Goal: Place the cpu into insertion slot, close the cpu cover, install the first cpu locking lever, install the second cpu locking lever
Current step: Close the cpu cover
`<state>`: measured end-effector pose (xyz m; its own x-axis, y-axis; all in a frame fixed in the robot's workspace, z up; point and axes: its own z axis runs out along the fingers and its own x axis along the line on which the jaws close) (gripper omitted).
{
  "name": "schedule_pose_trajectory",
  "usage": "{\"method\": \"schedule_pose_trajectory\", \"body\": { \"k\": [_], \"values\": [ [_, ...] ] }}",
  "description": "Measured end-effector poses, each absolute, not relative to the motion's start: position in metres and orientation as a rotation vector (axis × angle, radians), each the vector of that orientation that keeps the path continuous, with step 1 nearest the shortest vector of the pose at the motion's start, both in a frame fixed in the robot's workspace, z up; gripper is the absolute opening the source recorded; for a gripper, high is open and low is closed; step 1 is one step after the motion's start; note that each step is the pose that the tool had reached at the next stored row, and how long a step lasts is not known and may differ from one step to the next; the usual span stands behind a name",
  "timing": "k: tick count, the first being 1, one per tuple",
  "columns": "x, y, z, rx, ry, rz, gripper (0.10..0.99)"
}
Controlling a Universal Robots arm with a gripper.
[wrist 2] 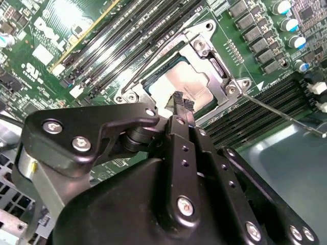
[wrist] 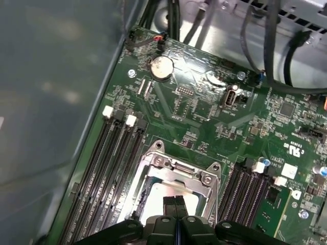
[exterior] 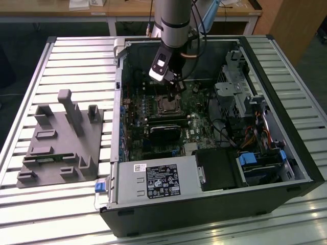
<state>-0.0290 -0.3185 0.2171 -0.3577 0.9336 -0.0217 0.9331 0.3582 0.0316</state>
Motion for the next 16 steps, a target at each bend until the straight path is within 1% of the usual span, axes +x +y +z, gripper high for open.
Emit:
{"method": "schedule_pose_trajectory", "body": {
  "k": [16],
  "values": [
    [-0.0291, -0.3185, 0.2171, 1.489, 2.726, 0.024, 0.106]
  ]
}}
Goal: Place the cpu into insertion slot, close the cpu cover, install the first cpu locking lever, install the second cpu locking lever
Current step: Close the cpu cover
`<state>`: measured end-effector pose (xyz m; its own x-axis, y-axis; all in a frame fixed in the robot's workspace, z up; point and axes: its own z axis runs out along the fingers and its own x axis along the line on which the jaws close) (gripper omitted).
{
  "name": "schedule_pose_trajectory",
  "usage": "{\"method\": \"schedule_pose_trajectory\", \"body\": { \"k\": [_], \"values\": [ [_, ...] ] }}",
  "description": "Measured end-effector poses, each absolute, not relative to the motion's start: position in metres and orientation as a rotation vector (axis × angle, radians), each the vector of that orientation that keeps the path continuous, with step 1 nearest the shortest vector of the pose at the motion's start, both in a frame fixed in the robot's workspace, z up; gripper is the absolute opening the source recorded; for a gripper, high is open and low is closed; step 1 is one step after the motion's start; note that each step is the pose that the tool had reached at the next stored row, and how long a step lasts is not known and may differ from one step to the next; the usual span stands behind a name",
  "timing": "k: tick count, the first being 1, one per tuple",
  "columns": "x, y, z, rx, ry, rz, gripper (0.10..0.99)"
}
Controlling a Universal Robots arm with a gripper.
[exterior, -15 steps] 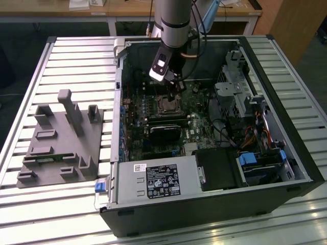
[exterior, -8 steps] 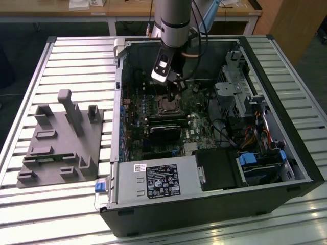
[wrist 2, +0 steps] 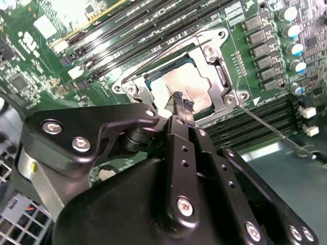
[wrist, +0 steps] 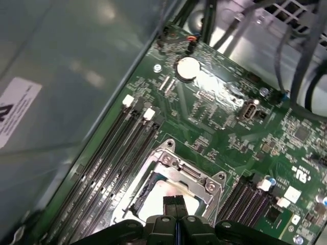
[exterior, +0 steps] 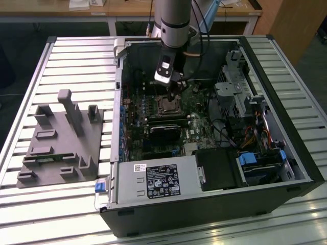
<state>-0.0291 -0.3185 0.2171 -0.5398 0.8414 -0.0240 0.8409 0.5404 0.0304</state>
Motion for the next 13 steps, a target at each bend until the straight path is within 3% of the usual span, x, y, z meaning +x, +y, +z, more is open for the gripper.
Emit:
{"method": "schedule_pose_trajectory", "body": {
  "k": [13],
  "values": [
    [-0.0291, -0.3185, 0.2171, 1.187, 2.872, 0.029, 0.106]
  ]
}}
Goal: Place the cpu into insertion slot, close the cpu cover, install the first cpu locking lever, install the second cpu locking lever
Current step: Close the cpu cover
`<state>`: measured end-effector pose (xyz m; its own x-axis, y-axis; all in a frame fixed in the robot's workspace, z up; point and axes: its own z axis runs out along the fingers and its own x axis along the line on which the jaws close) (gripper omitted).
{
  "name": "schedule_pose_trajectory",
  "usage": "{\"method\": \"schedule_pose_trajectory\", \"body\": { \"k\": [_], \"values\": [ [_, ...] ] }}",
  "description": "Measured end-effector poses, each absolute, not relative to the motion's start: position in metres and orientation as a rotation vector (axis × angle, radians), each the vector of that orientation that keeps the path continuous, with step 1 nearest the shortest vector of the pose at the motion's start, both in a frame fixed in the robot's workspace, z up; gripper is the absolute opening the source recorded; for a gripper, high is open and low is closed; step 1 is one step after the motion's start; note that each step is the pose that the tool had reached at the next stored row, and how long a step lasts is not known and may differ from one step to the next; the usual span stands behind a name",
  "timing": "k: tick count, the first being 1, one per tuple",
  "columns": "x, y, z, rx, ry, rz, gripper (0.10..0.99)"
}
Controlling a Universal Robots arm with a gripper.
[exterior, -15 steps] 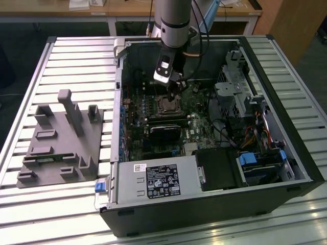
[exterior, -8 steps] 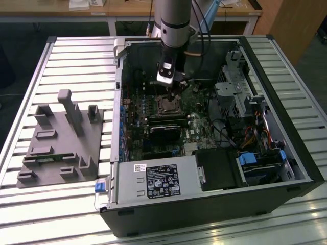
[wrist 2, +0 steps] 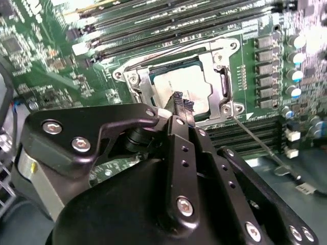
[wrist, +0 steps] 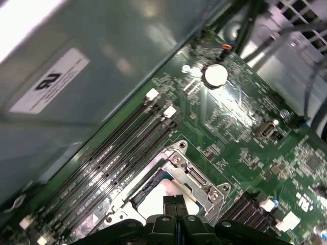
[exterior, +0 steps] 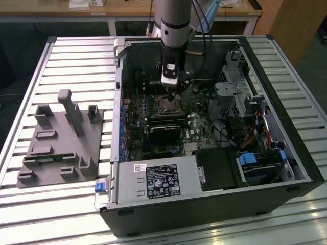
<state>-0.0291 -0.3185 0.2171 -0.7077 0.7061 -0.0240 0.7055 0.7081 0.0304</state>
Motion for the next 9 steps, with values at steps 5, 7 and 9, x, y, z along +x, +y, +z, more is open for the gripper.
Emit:
{"method": "schedule_pose_trajectory", "body": {
  "k": [5, 7, 9],
  "values": [
    [-0.0291, -0.3185, 0.2170, 1.055, 2.924, 0.032, 0.106],
    [-0.0291, -0.3185, 0.2170, 1.002, 2.943, 0.032, 0.106],
    [-0.0291, -0.3185, 0.2170, 0.949, 2.961, 0.033, 0.106]
  ]
}}
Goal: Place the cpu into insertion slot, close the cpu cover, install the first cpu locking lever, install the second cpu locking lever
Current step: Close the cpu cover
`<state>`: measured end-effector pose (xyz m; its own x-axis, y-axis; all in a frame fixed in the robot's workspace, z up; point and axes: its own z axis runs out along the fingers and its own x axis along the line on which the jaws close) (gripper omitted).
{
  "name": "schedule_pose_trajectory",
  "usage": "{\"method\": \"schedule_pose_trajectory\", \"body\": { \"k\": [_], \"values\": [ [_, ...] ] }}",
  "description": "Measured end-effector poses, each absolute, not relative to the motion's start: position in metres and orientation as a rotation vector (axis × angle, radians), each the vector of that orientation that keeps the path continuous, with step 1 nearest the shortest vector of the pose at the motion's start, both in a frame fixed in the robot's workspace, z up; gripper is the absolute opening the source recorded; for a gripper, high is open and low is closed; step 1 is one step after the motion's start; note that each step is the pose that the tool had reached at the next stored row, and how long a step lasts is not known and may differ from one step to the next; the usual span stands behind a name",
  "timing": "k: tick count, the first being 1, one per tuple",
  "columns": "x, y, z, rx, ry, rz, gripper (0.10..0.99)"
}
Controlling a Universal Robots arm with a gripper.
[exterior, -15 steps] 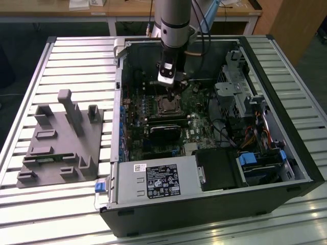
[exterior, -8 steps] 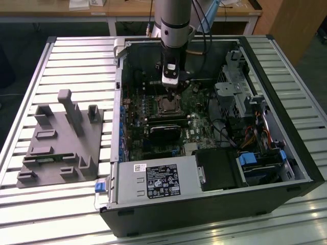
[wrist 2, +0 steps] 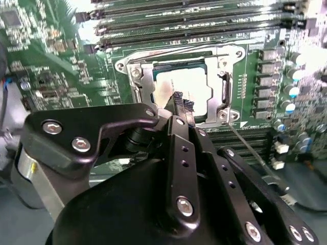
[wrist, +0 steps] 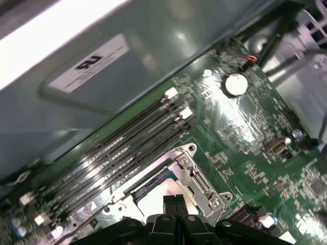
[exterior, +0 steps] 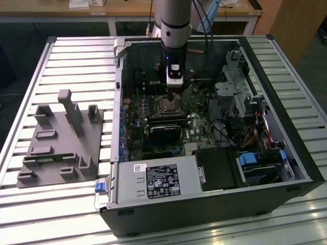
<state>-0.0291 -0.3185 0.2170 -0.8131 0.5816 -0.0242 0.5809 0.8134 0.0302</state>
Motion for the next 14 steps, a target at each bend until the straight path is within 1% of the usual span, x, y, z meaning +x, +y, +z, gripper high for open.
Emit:
{"method": "schedule_pose_trajectory", "body": {
  "k": [14],
  "values": [
    [-0.0291, -0.3185, 0.2163, 0.565, 3.059, 0.032, 0.106]
  ]
}}
